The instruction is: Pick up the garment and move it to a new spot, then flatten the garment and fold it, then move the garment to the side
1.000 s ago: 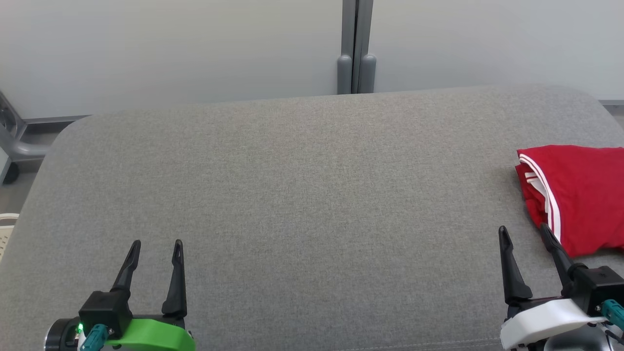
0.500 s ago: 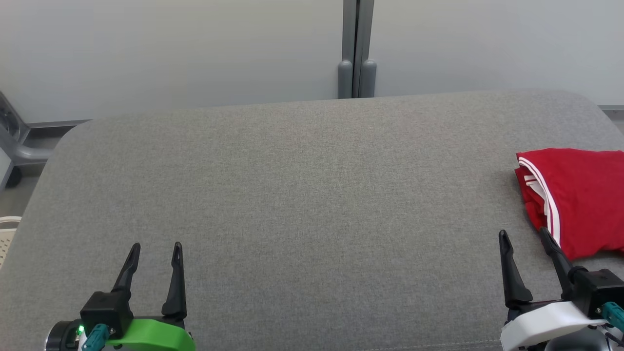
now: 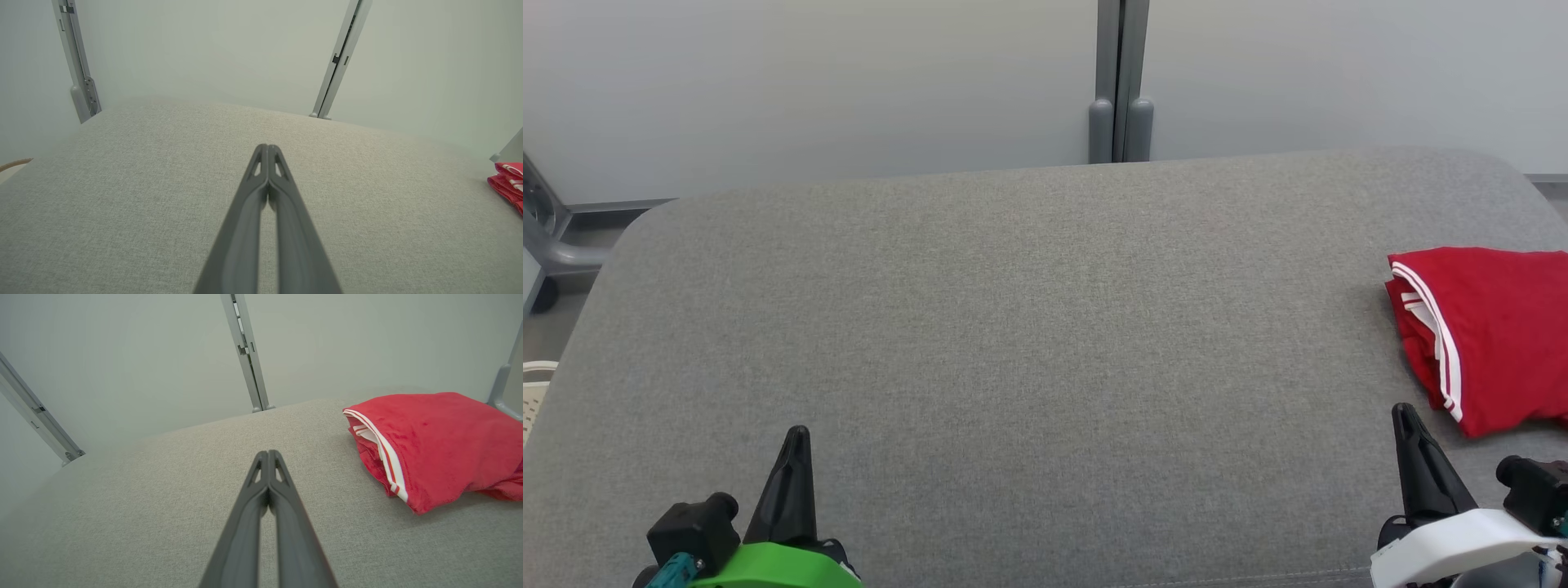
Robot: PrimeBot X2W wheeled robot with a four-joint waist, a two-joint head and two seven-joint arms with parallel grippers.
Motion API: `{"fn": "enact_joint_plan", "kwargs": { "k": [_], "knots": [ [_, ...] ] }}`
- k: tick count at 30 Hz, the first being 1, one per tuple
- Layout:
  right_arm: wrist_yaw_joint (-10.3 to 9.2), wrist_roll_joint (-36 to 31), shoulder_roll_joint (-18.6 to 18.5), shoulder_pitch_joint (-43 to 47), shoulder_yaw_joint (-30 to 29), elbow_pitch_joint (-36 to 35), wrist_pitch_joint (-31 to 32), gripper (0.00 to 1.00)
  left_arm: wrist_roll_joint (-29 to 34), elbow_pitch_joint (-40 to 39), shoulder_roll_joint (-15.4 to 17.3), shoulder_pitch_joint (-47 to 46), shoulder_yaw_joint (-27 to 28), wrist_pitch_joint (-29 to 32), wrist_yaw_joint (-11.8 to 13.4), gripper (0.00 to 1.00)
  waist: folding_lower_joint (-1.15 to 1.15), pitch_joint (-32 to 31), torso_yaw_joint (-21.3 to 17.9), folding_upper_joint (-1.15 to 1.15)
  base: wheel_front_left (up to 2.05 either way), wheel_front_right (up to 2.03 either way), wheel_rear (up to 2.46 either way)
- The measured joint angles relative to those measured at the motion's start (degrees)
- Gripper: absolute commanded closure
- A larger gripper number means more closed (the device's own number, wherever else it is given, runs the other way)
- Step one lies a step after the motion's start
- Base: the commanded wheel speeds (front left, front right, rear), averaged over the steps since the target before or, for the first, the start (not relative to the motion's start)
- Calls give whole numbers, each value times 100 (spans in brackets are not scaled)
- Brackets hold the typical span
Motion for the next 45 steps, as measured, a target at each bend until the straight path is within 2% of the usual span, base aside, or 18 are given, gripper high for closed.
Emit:
{"fn": "enact_joint_plan", "kwargs": {
  "k": [19,45],
  "knots": [
    [-1,2151,-227,-54,-103,276,355,100,-1545,-102,-298,82,168,42,-348,100,0,50,-11,0,0,0,0],
    [-3,4435,-367,-223,-336,570,851,100,-3250,-242,-623,204,356,65,-750,100,0,121,-27,0,0,0,0]
  ]
}}
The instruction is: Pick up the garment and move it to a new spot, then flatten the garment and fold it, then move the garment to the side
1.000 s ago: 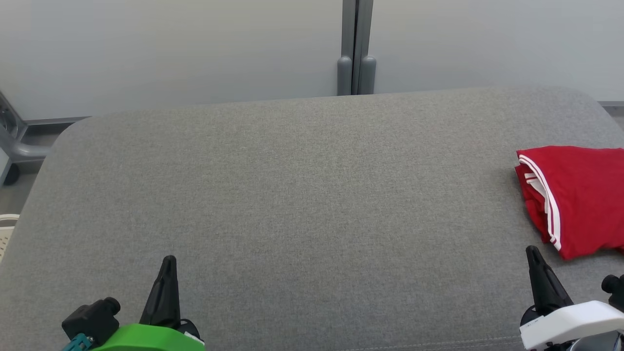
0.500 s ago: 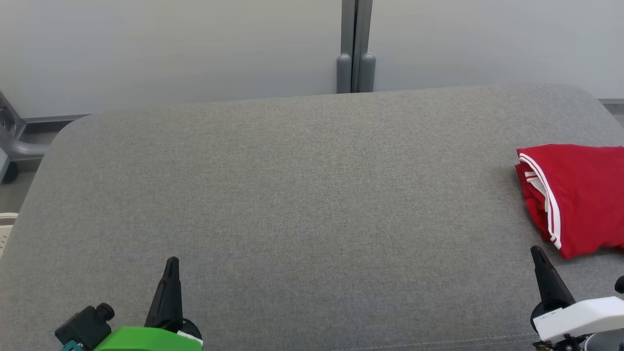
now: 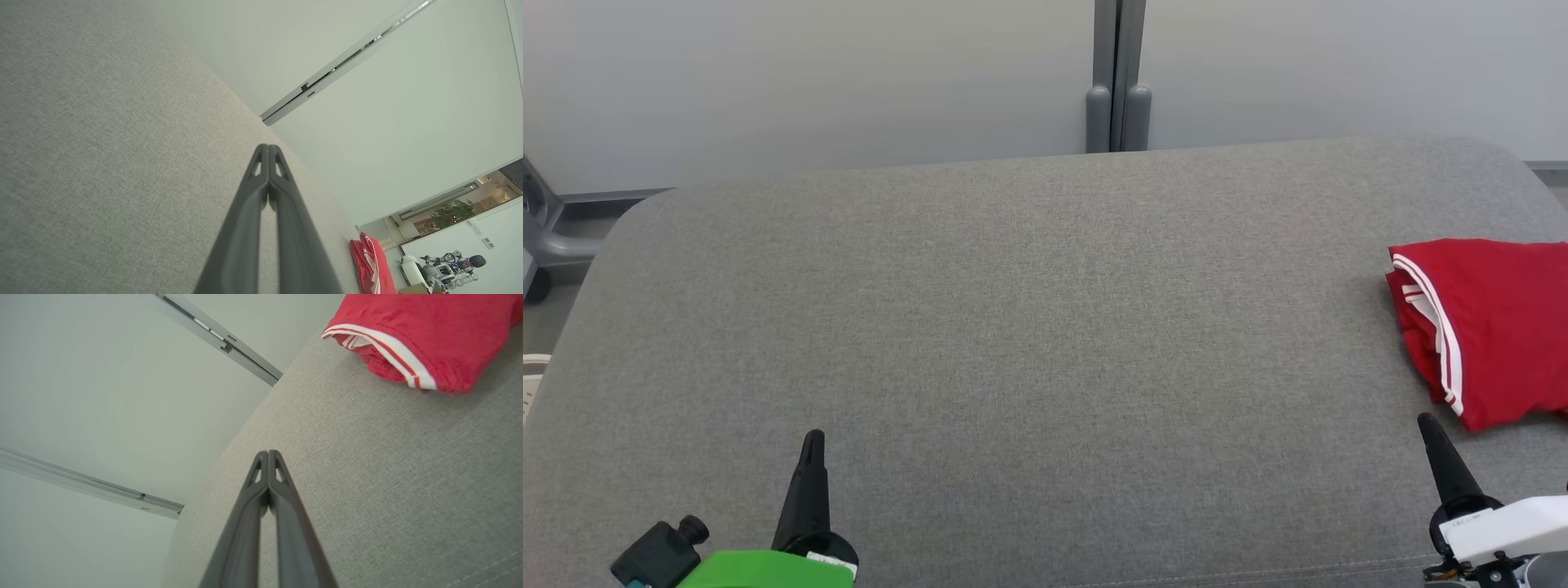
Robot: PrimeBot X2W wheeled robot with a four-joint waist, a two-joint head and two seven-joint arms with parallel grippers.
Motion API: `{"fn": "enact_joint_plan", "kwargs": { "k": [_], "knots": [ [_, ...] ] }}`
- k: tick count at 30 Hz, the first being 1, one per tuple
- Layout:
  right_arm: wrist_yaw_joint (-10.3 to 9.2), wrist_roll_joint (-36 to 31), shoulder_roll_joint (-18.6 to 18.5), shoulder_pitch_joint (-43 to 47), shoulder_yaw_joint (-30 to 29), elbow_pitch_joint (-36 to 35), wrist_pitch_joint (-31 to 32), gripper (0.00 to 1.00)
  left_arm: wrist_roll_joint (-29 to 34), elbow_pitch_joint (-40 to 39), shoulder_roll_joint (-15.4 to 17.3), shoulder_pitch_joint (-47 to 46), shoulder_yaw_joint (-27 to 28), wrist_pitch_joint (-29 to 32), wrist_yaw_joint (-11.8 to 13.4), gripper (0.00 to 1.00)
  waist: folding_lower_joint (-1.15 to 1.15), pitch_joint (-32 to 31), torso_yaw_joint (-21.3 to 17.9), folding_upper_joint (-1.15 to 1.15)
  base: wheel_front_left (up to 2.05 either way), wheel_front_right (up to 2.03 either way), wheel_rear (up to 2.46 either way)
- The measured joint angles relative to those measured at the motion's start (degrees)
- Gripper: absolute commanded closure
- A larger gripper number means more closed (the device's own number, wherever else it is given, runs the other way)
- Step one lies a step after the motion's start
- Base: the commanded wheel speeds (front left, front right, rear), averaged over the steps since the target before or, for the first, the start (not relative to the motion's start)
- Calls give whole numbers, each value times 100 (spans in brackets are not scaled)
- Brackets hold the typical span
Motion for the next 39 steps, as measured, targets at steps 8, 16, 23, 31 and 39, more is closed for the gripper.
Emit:
{"fn": "enact_joint_plan", "kwargs": {
  "k": [8,16,23,31,39],
  "knots": [
    [-1,502,-33,-45,-65,71,110,100,-372,-35,-58,30,45,3,-87,100,0,18,-4,0,0,0,0],
    [-3,1007,-51,-66,-132,141,244,100,-768,-76,-136,70,80,11,-171,100,0,39,-8,0,0,0,0],
    [-3,1436,-64,-109,-199,208,350,100,-1093,-108,-204,85,112,25,-256,100,0,57,-12,0,0,0,0],
    [-3,1894,-73,-160,-270,274,476,100,-1444,-133,-259,94,157,26,-334,100,0,78,-17,0,0,0,0],
    [-3,2305,-79,-177,-338,331,595,100,-1779,-157,-333,122,200,29,-414,100,0,99,-21,0,0,0,0]
  ]
}}
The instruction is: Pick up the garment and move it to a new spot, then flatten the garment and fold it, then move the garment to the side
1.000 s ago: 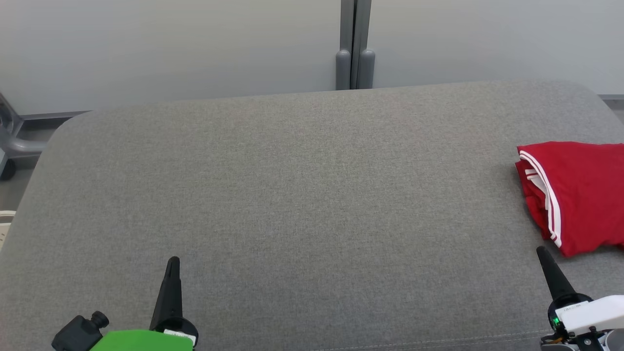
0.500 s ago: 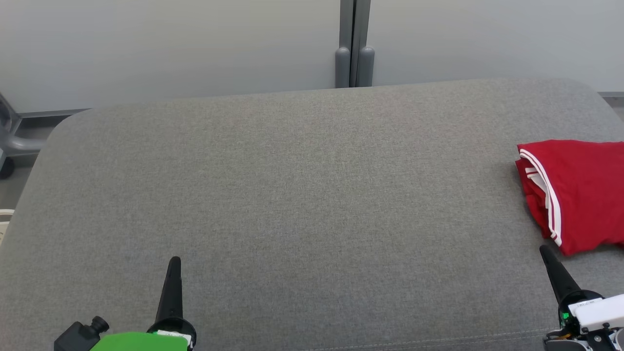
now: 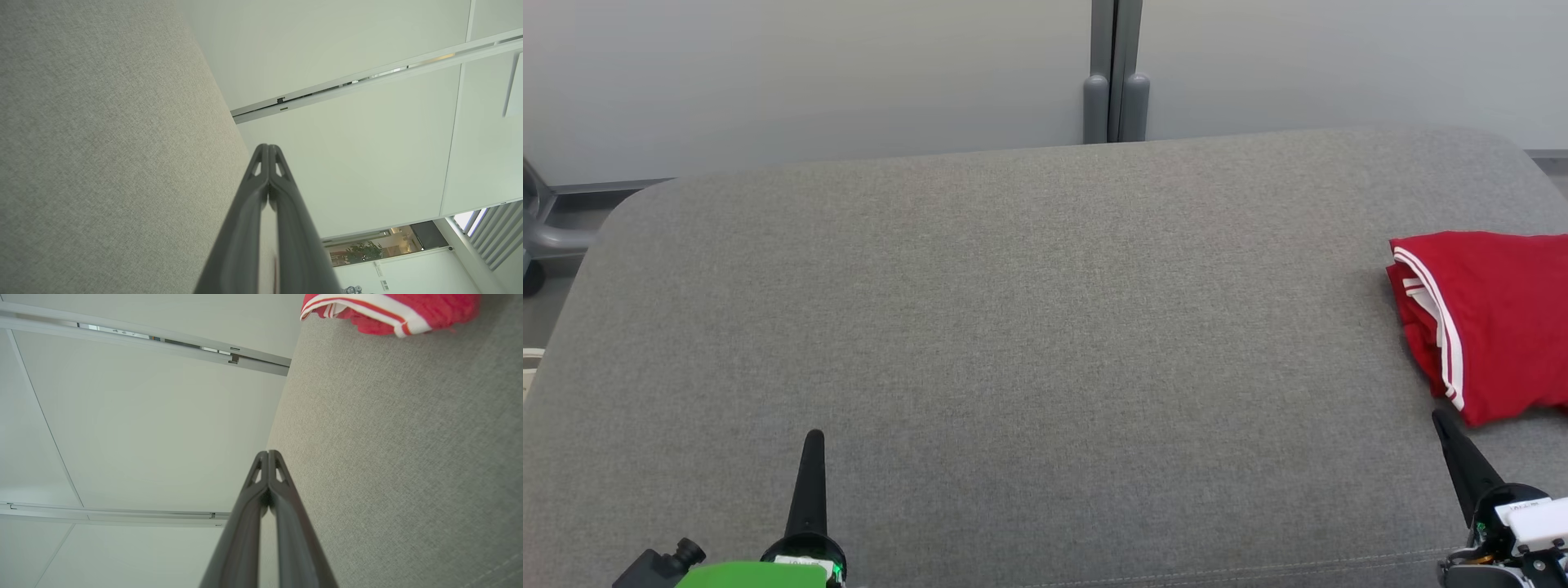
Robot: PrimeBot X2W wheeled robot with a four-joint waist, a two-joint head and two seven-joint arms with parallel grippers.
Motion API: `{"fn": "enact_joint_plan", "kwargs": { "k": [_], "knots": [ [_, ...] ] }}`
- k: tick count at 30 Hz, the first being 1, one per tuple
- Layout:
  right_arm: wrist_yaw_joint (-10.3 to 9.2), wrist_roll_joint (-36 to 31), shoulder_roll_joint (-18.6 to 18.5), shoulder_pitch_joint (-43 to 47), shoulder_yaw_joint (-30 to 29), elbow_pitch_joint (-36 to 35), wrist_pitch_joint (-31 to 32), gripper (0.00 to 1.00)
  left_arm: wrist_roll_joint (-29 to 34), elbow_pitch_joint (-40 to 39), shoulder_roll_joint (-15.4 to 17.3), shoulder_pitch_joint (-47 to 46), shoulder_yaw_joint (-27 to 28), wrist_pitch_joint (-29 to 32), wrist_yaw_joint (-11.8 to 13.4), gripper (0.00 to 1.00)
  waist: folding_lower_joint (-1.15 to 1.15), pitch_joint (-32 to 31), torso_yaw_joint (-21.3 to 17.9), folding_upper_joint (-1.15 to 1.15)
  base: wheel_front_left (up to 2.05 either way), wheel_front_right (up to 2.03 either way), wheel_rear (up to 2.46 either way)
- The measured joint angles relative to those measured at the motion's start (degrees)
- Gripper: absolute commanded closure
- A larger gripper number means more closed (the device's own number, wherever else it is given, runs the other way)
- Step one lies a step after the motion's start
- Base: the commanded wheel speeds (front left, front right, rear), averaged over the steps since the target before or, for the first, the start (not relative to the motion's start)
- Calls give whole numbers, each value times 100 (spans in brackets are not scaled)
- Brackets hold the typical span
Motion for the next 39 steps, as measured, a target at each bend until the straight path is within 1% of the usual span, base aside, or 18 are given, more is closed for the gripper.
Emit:
{"fn": "enact_joint_plan", "kwargs": {
  "k": [13,31,39],
  "knots": [
    [0,620,-5,-82,-118,99,178,100,-517,-38,-88,43,52,8,-110,100,0,34,-7,0,0,0,0],
    [0,1371,-5,-140,-269,212,414,100,-1084,-98,-211,83,112,24,-252,100,0,81,-18,0,0,0,0],
    [0,1449,2,-157,-308,231,460,100,-1196,-103,-226,87,123,25,-276,100,0,86,-19,0,0,0,0]
  ]
}}
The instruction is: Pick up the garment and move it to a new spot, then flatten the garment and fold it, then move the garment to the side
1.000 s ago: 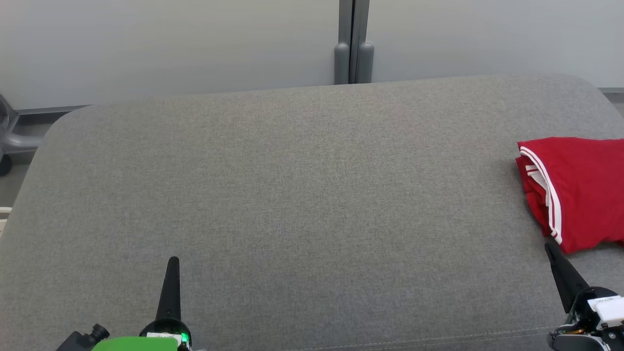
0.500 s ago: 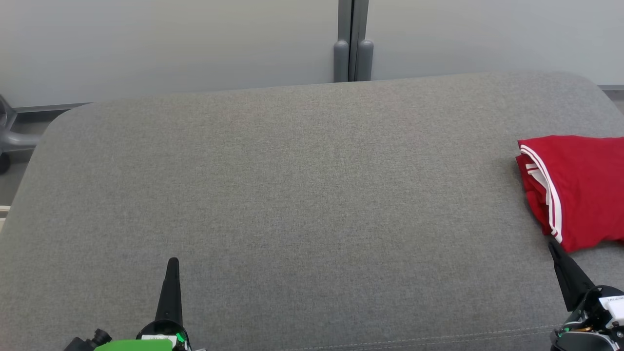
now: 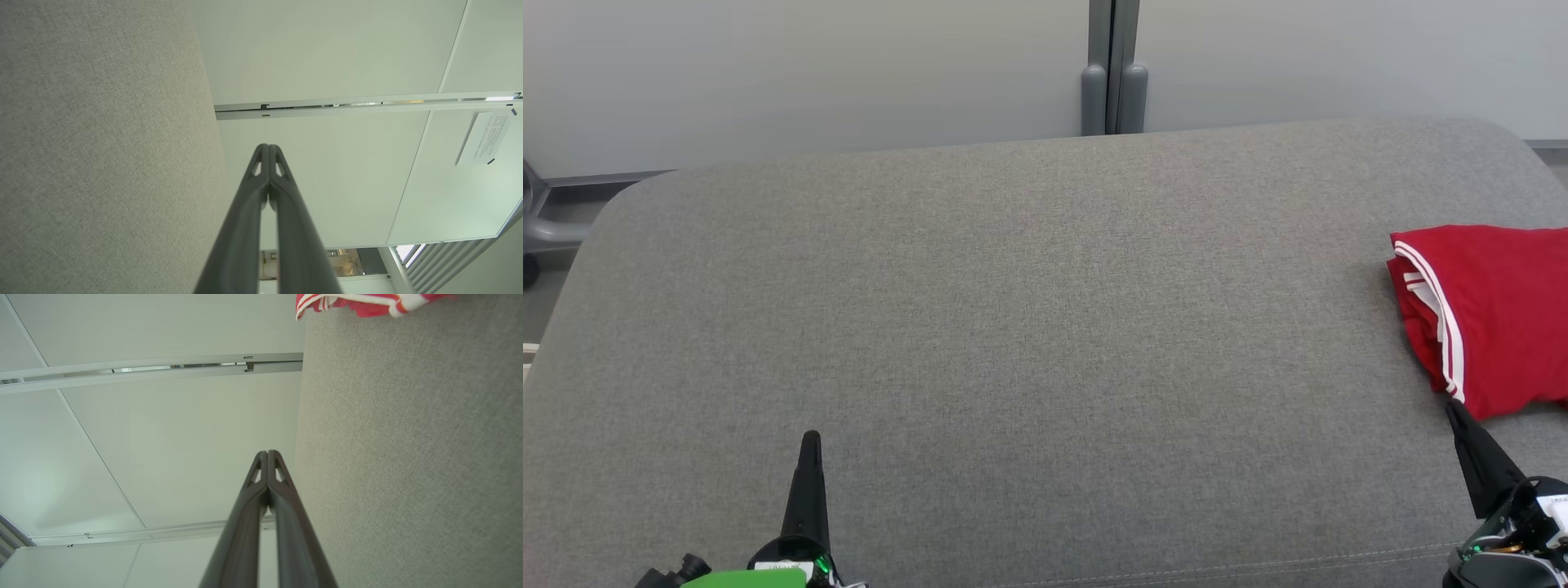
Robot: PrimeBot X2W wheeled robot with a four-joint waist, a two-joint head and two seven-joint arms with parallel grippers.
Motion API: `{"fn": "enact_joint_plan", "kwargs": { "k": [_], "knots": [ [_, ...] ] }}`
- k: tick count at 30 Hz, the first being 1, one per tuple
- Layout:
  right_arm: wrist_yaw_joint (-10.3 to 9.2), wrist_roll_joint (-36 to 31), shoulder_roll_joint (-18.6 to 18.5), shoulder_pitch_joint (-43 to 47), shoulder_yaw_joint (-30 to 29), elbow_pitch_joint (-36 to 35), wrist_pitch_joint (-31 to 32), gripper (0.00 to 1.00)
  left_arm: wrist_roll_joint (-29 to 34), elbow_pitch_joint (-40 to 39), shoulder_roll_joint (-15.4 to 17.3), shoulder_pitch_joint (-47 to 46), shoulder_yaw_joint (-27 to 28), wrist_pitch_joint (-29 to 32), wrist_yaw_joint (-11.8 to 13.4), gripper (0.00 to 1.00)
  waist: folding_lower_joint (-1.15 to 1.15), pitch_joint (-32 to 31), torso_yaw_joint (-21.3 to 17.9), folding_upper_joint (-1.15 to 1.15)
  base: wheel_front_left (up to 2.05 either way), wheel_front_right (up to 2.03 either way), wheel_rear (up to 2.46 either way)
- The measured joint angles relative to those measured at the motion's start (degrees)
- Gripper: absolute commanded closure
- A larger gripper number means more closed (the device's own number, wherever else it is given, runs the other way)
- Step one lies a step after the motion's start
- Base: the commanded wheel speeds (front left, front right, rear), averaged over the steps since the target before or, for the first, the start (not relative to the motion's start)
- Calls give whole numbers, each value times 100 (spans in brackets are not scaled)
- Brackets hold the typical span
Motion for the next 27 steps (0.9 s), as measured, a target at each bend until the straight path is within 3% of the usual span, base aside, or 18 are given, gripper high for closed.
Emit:
{"fn": "enact_joint_plan", "kwargs": {
  "k": [27],
  "knots": [
    [0,-57,68,-40,-88,11,83,100,0,0,-1,2,2,0,-1,100,0,-1,0,0,0,0,0]
  ]
}}
